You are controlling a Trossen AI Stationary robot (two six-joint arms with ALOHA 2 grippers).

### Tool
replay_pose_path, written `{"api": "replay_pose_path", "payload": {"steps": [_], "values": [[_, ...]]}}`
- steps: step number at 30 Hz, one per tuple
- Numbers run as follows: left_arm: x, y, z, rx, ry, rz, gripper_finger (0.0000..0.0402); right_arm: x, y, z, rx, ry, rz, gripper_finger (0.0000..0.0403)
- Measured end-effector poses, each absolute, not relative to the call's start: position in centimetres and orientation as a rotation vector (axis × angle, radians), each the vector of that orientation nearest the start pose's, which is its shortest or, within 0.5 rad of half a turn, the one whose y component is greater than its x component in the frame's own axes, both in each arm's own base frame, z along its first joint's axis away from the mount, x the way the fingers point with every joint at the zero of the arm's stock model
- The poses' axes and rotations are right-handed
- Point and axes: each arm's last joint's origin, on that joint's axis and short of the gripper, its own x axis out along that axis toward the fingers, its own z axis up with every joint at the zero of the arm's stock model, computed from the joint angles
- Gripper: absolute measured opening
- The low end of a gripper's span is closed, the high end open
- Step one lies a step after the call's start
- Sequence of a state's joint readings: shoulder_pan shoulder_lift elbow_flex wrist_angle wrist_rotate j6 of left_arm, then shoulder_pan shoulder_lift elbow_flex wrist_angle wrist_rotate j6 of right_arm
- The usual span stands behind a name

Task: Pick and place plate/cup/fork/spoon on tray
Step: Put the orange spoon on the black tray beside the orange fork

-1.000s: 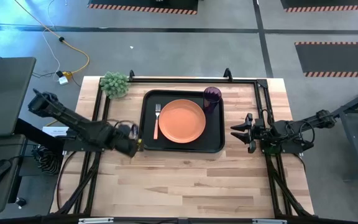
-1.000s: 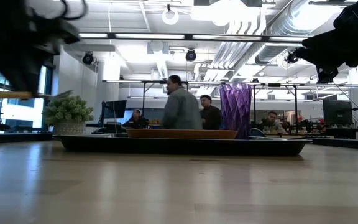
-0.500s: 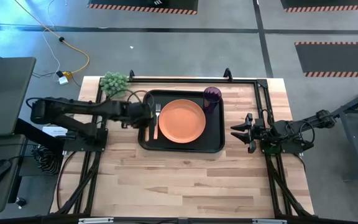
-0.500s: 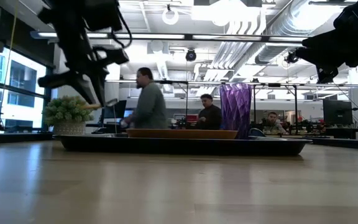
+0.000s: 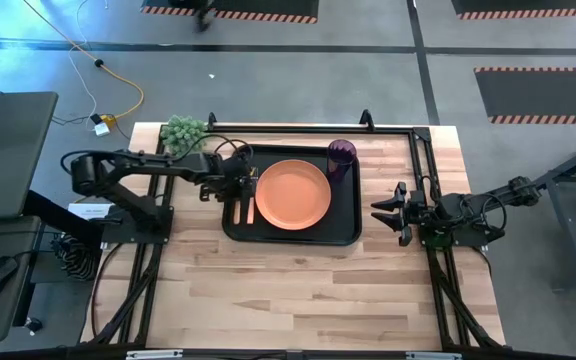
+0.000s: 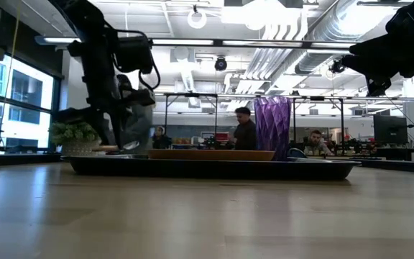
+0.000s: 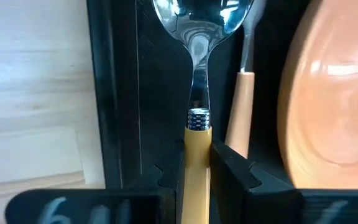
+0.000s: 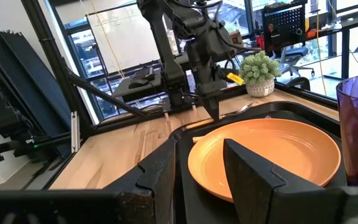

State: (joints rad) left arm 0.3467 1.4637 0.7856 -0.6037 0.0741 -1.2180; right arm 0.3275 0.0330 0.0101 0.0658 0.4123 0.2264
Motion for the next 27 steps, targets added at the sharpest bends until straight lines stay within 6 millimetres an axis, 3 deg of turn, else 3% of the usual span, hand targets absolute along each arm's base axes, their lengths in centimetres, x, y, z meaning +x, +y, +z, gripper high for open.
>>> {"api": "replay_pose_path", "payload": {"steps": [15,27], "values": [[23.9,9.3,14.8,-1.295,1.022,0.99,0.0049,9.5,2.0,17.1,0.242,-0.049,-0.081,0.0126],[24.0,9.5,14.4,-1.295,1.027,0.999,0.0049,9.5,2.0,17.1,0.242,-0.049,-0.08,0.0126]]}}
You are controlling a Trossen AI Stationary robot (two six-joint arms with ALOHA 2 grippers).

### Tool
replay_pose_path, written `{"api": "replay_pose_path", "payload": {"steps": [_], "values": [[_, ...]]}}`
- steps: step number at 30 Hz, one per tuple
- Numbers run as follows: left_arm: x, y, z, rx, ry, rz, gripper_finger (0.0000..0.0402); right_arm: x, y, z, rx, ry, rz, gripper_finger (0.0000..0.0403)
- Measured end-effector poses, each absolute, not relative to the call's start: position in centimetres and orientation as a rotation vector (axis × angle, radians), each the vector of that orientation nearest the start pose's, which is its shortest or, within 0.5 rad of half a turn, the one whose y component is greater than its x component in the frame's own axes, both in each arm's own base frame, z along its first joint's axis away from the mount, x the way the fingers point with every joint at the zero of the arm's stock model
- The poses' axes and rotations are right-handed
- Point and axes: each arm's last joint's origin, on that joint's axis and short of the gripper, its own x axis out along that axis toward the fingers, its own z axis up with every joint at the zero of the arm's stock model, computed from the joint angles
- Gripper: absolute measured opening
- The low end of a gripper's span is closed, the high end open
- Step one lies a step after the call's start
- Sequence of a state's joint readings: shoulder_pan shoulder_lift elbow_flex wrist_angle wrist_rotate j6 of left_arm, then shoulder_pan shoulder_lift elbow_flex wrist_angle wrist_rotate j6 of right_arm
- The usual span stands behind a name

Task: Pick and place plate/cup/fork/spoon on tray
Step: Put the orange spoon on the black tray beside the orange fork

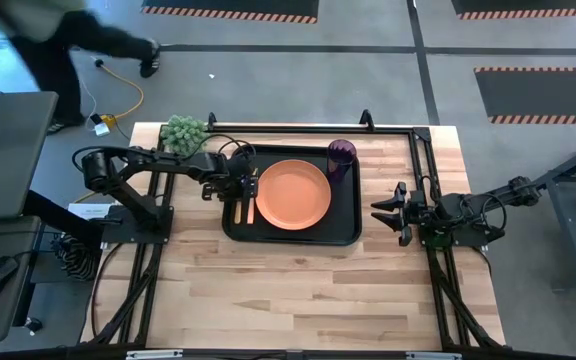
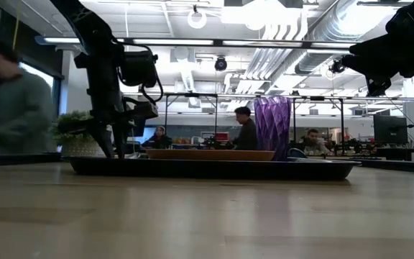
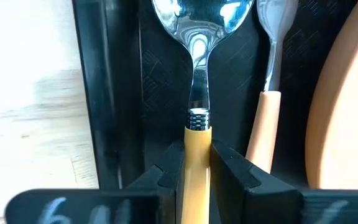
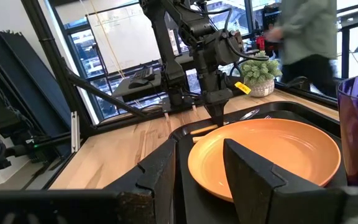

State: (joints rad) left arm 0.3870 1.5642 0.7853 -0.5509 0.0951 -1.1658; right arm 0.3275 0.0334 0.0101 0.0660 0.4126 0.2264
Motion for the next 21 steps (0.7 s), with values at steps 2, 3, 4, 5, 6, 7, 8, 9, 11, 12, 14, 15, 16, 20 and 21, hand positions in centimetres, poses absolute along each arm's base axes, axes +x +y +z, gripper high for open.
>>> {"api": "replay_pose_path", "payload": {"steps": [2,3,4,5,6,7,8,9,11,12,14,15,16,20,21], "values": [[23.98,9.48,14.43,-1.295,1.026,0.999,0.0049,9.53,2.01,17.06,0.242,-0.049,-0.08,0.0126],[23.98,9.48,14.43,-1.294,1.026,0.999,0.0049,9.53,2.01,17.06,0.242,-0.049,-0.08,0.0126],[23.98,9.48,14.43,-1.294,1.026,1.0,0.0049,9.53,2.01,17.06,0.242,-0.049,-0.08,0.0126],[23.98,9.48,14.43,-1.293,1.026,1.001,0.0049,9.53,2.01,17.06,0.242,-0.049,-0.081,0.0126],[23.98,9.48,14.43,-1.293,1.025,1.001,0.0049,9.53,2.01,17.06,0.242,-0.049,-0.08,0.0126],[23.98,9.48,14.43,-1.293,1.025,1.001,0.0049,9.53,2.01,17.06,0.242,-0.049,-0.08,0.0126],[23.98,9.49,14.43,-1.293,1.025,1.001,0.0049,9.53,2.01,17.06,0.242,-0.049,-0.08,0.0126],[23.98,9.49,14.43,-1.293,1.025,1.001,0.0049,9.53,2.01,17.06,0.242,-0.049,-0.08,0.0126],[23.97,9.49,14.43,-1.292,1.025,1.002,0.0049,9.53,2.01,17.06,0.242,-0.049,-0.08,0.0126],[23.97,9.49,14.43,-1.292,1.025,1.002,0.0049,9.53,2.01,17.06,0.242,-0.049,-0.08,0.0126],[23.97,9.49,14.43,-1.292,1.025,1.002,0.0049,9.53,2.01,17.06,0.242,-0.049,-0.08,0.0126],[23.97,9.49,14.43,-1.292,1.025,1.002,0.0049,9.53,2.01,17.06,0.242,-0.049,-0.08,0.0126],[23.97,9.49,14.43,-1.292,1.025,1.002,0.0049,9.53,2.01,17.06,0.242,-0.049,-0.081,0.0126],[23.97,9.48,14.44,-1.293,1.025,1.001,0.0055,9.53,2.01,17.06,0.242,-0.049,-0.081,0.0126],[23.97,9.48,14.44,-1.293,1.026,1.001,0.0059,9.53,2.01,17.06,0.242,-0.049,-0.08,0.0126]]}}
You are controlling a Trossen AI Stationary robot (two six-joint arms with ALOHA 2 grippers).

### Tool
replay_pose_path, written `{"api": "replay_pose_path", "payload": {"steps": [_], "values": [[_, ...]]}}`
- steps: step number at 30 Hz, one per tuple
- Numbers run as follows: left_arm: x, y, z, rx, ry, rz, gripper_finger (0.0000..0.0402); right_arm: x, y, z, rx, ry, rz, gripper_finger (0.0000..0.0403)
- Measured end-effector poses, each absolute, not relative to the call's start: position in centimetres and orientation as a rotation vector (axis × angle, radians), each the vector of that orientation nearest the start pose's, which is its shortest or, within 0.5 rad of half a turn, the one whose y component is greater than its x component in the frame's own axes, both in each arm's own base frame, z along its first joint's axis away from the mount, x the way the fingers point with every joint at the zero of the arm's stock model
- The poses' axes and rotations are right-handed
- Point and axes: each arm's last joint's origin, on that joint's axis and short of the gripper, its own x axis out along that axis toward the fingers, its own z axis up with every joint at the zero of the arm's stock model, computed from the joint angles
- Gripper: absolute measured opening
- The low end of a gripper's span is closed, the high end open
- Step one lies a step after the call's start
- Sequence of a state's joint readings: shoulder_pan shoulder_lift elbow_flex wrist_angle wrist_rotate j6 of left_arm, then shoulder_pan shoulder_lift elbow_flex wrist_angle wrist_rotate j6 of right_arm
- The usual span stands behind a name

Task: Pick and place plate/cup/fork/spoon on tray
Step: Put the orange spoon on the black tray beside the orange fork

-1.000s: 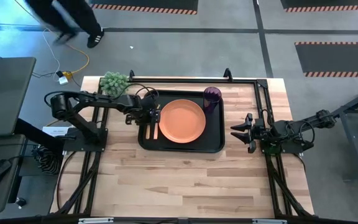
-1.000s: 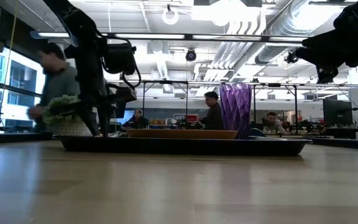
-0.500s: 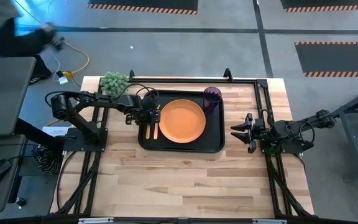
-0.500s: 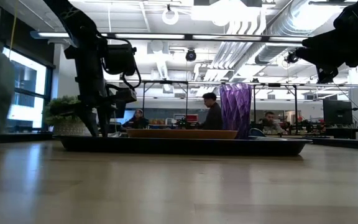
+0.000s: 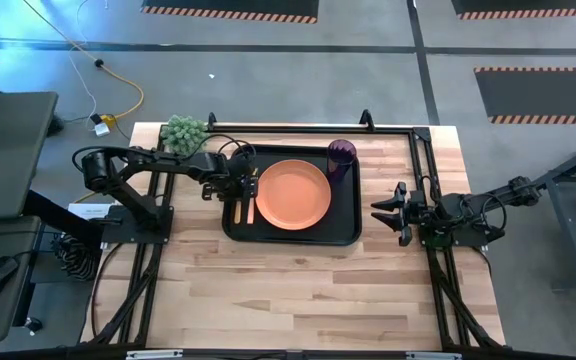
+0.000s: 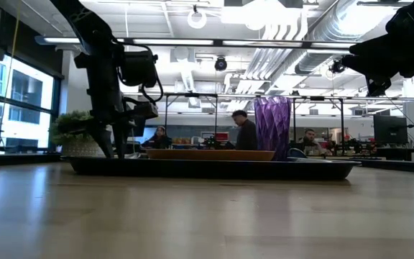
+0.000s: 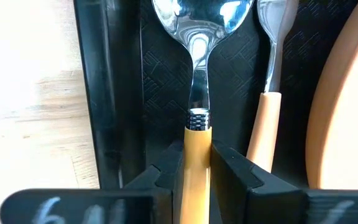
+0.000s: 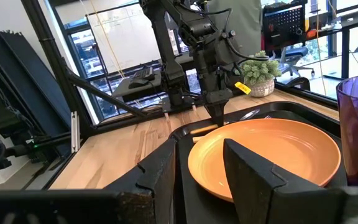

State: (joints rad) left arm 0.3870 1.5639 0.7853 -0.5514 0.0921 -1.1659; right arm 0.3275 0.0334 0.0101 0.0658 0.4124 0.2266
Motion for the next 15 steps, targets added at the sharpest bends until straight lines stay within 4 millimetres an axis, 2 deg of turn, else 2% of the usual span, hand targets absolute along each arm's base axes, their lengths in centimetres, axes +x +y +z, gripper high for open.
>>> {"api": "replay_pose_path", "payload": {"steps": [15], "values": [[24.0,9.48,14.45,-1.298,1.024,0.997,0.0071,9.53,2.01,17.06,0.242,-0.049,-0.08,0.0126]]}}
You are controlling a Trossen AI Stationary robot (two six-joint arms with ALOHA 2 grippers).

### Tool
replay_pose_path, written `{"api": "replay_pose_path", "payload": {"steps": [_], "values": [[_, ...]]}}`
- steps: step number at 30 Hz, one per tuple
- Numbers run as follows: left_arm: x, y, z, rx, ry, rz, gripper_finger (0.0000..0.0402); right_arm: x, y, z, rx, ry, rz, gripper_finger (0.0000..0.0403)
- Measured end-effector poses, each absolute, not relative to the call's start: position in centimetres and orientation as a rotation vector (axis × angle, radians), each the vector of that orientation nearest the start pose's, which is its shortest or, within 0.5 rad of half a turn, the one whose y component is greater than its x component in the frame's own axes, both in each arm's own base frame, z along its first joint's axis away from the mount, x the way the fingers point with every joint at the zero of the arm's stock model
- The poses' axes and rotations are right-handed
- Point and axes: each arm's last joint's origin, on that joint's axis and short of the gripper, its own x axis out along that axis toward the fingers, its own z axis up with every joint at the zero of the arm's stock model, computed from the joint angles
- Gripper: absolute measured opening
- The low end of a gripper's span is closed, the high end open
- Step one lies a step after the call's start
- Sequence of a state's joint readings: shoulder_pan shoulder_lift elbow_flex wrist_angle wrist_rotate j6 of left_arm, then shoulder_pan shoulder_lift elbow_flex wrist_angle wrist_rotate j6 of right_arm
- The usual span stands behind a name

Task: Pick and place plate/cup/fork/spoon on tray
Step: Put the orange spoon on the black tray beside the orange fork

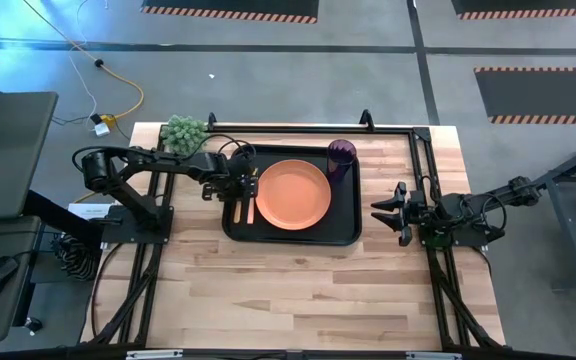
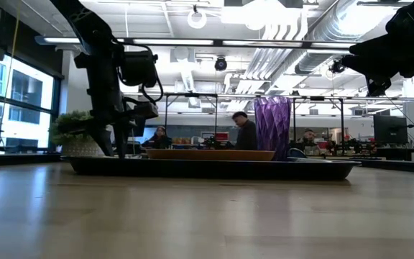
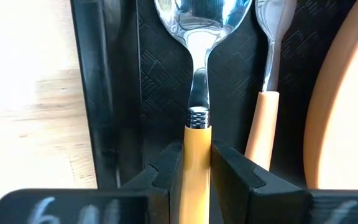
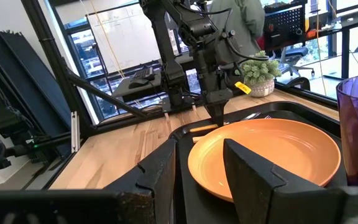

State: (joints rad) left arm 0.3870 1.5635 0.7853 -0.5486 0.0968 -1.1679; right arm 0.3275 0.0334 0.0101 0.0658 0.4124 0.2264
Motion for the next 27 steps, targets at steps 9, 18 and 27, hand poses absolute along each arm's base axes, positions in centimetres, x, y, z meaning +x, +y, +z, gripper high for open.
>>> {"api": "replay_pose_path", "payload": {"steps": [9,18,27], "values": [[24.03,9.47,14.46,-1.309,1.021,0.993,0.0071,9.53,2.01,17.06,0.242,-0.049,-0.08,0.0126],[24.06,9.47,14.47,-1.312,1.019,0.991,0.0073,9.53,2.01,17.06,0.242,-0.049,-0.08,0.0126],[24.08,9.48,14.48,-1.311,1.017,0.989,0.0112,9.53,2.01,17.06,0.242,-0.049,-0.08,0.0126]]}}
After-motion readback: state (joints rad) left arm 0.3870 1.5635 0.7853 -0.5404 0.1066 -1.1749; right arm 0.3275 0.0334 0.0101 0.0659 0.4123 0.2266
